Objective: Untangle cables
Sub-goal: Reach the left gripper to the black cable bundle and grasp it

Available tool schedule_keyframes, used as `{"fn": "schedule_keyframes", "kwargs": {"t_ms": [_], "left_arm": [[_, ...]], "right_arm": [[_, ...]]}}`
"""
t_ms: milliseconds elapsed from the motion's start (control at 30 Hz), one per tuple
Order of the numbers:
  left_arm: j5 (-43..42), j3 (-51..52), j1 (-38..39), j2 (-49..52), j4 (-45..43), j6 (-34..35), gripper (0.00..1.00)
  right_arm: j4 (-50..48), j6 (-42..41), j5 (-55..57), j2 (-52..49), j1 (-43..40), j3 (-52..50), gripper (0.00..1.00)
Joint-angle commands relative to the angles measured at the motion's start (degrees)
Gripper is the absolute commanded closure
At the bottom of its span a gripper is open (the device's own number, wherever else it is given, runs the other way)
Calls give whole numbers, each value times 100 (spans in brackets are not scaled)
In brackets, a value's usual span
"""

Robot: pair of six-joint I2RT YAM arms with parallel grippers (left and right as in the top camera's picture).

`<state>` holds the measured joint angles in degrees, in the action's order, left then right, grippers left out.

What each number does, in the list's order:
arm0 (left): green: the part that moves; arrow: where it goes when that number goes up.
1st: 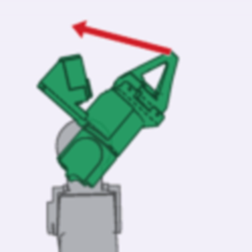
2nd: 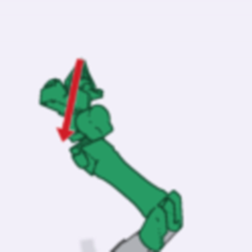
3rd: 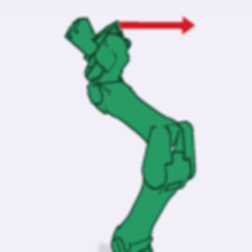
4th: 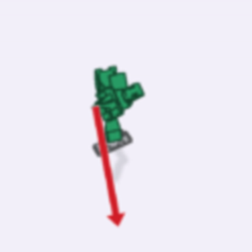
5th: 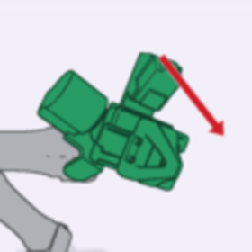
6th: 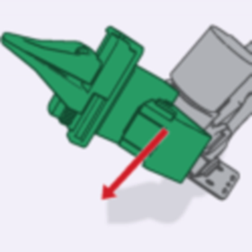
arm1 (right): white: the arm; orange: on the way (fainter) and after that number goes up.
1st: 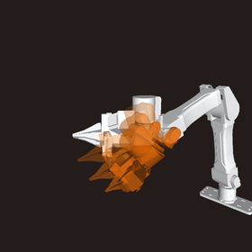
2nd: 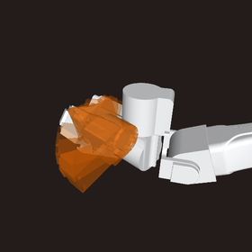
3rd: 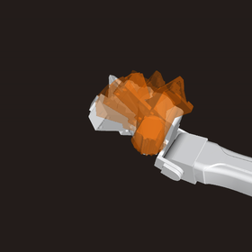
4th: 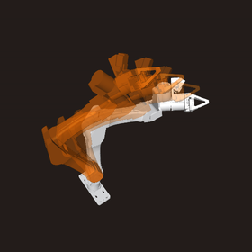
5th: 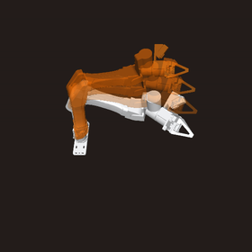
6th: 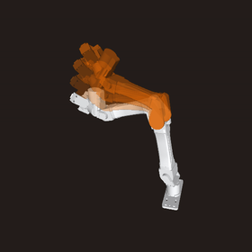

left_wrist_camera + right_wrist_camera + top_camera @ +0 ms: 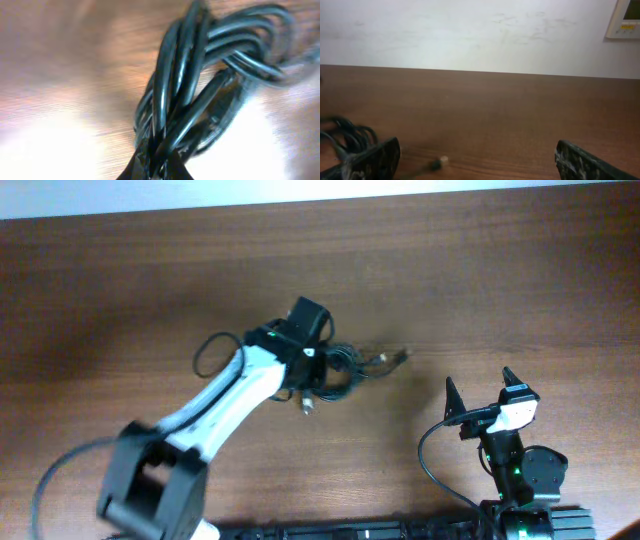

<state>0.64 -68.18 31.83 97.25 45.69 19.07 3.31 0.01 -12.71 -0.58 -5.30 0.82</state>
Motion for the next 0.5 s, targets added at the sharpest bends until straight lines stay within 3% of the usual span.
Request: {"fn": "schedule_keyframes", "kwargs": {"t_ms": [0, 167, 300, 367, 467], "left_arm": [[844, -151, -13, -601, 330, -2052, 98], [844, -151, -13, -610, 345, -2151, 97], [846, -151, -13, -610, 348, -2151, 86], [846, -151, -13, -610, 319, -2151, 92], [892, -151, -13, -610, 212, -2144, 91]], "right_arm": [[7, -2, 50, 37, 52, -50, 2], [7, -2, 50, 37, 52, -50, 2], [7, -2, 50, 37, 52, -50, 2], [7, -2, 50, 37, 52, -50, 2], [7, -2, 50, 37, 52, -50, 2]]}}
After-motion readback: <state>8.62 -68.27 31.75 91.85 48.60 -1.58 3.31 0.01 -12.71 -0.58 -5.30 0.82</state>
